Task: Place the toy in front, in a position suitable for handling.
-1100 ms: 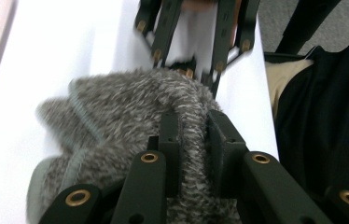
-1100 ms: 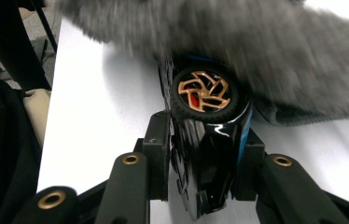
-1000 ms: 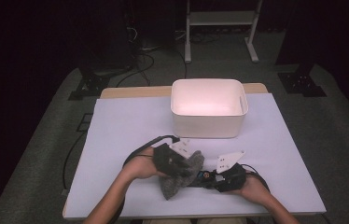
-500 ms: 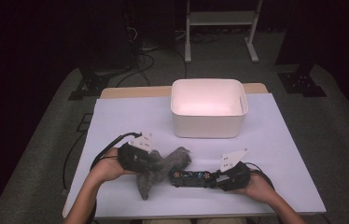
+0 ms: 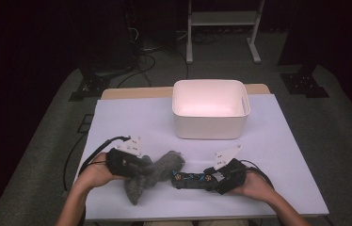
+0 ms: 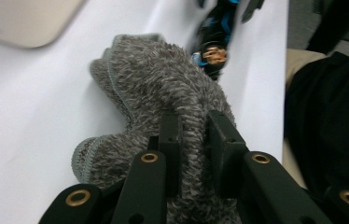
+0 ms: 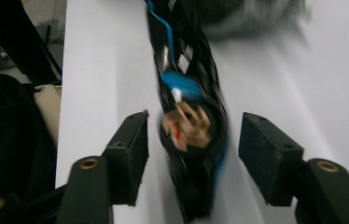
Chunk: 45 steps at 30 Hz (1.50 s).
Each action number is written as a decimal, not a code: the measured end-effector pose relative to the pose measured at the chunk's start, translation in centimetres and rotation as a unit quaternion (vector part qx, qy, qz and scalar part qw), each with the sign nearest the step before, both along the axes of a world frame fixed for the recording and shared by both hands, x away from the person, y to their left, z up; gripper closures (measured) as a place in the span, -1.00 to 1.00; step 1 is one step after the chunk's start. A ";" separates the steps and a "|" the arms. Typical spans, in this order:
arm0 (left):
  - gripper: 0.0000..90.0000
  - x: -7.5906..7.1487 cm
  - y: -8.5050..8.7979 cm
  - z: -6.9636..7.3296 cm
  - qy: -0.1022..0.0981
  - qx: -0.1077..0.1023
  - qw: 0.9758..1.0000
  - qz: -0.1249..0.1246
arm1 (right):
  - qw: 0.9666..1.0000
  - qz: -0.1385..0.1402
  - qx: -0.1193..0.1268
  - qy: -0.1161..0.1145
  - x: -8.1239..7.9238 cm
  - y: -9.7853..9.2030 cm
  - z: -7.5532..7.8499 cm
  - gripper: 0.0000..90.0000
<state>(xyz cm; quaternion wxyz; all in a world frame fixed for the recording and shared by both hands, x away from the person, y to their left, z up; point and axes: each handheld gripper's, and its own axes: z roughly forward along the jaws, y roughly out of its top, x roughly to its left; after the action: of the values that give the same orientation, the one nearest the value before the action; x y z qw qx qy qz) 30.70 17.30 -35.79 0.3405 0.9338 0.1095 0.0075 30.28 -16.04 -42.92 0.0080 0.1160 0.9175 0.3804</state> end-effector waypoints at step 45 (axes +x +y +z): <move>0.73 1.3 -7.4 1.6 0.000 -0.041 0.996 -0.079 | 0.998 0.047 0.012 -0.036 0.4 4.1 3.9 0.25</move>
<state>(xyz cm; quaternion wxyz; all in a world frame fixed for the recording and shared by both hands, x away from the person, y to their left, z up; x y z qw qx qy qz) 31.96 9.92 -34.23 0.3780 0.9248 0.0353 -0.0240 30.73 -11.97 -38.99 0.0217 0.0587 0.9164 0.3953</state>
